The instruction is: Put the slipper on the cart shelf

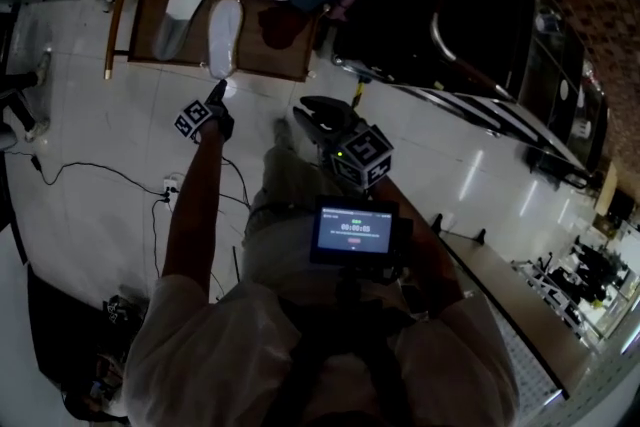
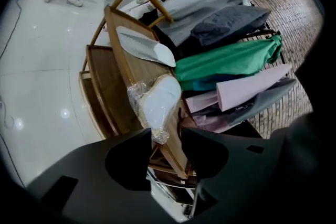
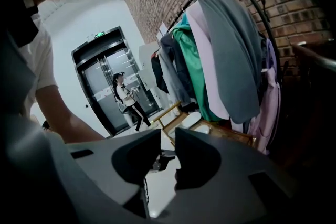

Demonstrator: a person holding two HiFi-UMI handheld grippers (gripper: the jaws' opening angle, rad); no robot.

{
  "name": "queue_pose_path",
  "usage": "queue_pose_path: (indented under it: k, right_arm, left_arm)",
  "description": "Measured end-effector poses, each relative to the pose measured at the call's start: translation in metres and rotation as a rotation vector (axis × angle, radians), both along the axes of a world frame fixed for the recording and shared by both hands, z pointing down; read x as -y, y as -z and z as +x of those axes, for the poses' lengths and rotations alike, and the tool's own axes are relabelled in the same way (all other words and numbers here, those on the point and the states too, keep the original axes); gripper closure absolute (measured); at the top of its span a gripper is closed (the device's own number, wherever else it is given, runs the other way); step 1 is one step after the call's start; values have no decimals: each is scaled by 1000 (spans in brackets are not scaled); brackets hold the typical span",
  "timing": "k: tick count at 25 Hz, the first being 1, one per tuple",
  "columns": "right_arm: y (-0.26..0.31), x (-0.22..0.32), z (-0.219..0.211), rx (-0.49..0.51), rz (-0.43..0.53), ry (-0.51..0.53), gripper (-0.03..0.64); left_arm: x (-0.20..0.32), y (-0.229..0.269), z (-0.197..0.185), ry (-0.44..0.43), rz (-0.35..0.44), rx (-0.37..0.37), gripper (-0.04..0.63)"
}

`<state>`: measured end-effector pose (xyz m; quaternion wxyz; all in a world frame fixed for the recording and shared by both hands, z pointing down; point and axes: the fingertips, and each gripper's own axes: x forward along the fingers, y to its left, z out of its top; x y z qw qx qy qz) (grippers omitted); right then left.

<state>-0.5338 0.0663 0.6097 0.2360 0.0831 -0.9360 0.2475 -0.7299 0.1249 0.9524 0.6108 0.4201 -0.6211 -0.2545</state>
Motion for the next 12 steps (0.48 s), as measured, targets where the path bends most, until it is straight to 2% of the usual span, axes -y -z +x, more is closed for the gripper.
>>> queue_pose_path:
  k: [5,12]
  right_arm:
    - [-12,-5,6,-22,-14,8,523]
    - [-23,-6,20,-55,-34,5,523]
  left_arm:
    - [-1,-16,-3,45,-3,-27,417]
    - [10,-30,-10,114,27,-27,417]
